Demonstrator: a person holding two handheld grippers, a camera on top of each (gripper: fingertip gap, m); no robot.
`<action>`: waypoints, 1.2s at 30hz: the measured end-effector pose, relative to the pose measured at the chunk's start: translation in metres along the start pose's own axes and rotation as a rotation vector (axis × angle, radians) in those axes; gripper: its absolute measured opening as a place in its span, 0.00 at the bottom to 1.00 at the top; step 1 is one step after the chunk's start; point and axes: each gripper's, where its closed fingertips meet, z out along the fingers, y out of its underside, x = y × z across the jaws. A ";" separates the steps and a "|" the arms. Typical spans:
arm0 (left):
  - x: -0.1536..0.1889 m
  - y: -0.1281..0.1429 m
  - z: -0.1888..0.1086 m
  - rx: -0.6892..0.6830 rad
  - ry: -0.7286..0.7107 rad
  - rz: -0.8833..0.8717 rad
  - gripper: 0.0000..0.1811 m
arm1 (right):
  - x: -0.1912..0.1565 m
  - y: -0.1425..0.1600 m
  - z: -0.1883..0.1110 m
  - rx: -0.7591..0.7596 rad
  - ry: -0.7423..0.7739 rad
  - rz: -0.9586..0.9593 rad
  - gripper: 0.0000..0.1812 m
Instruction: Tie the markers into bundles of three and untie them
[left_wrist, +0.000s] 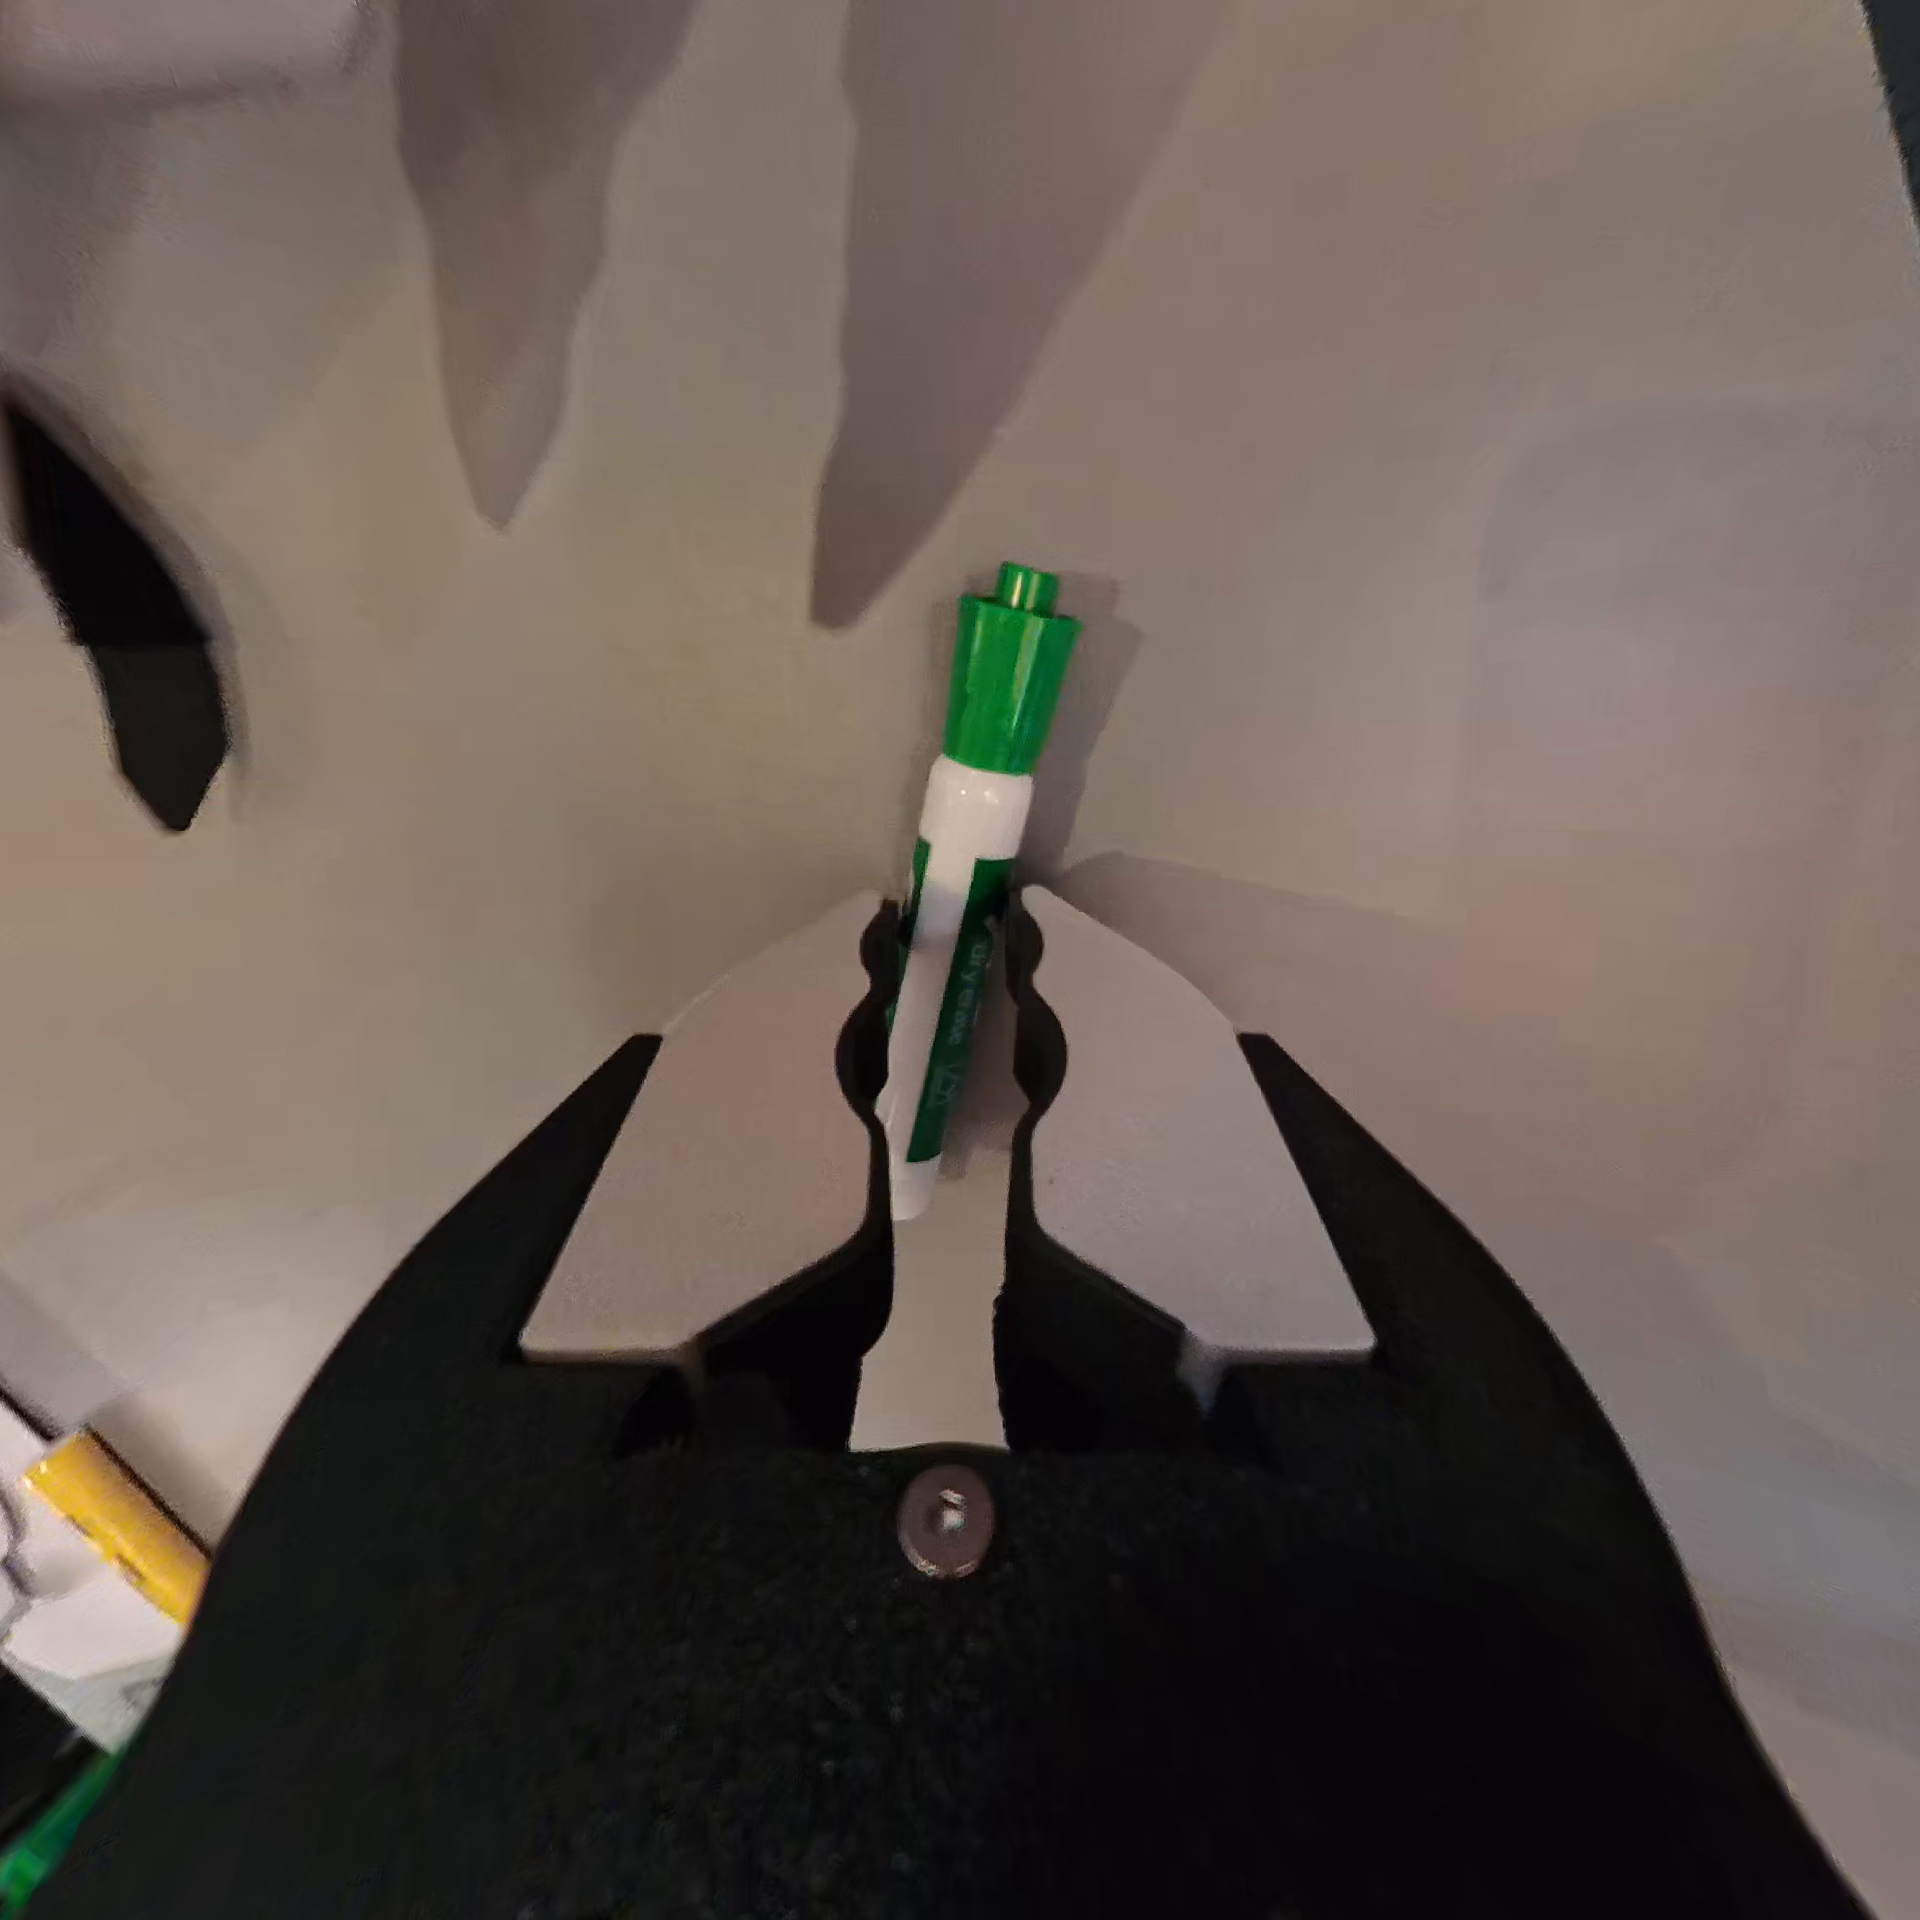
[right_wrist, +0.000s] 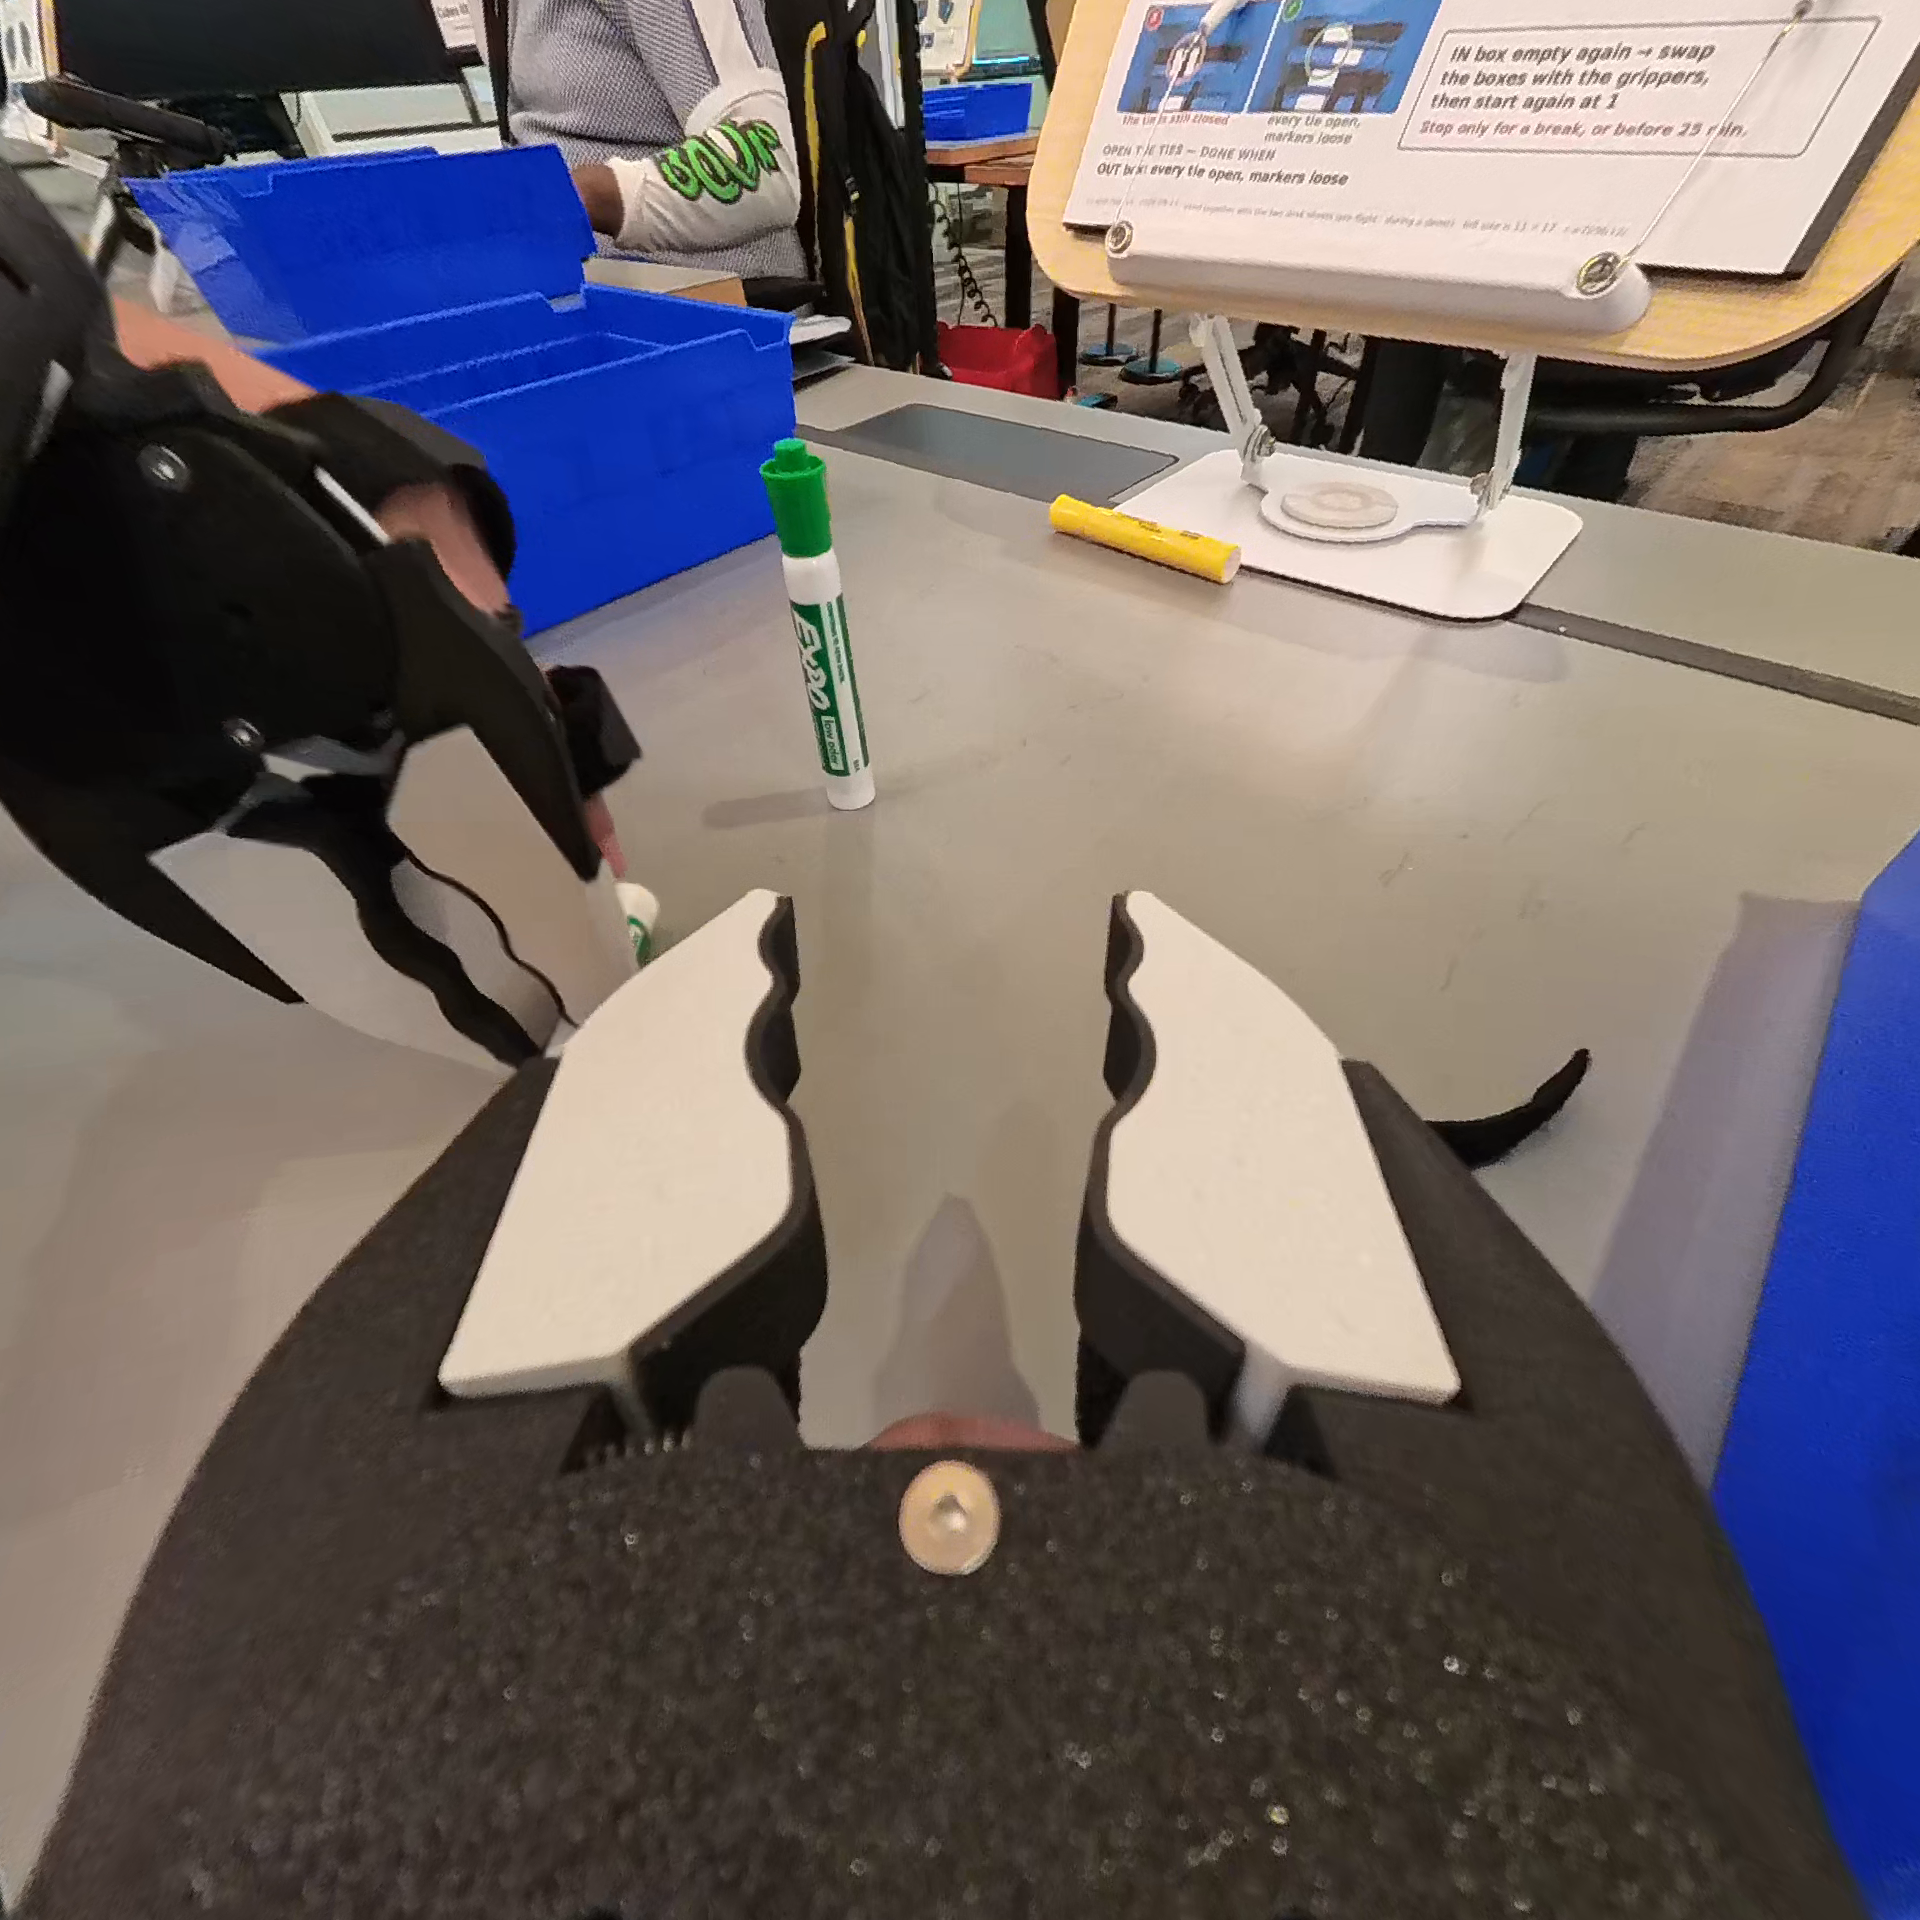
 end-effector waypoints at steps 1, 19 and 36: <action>-0.002 -0.003 -0.005 0.046 -0.028 -0.042 0.10 | 0.001 0.000 0.000 0.001 0.000 0.004 0.31; -0.100 0.102 -0.098 1.003 -0.790 -1.185 0.09 | -0.002 -0.001 0.001 0.012 -0.022 0.034 0.31; -0.105 0.105 -0.068 0.767 -0.727 -1.095 0.09 | -0.001 0.001 0.001 0.006 -0.021 0.030 0.31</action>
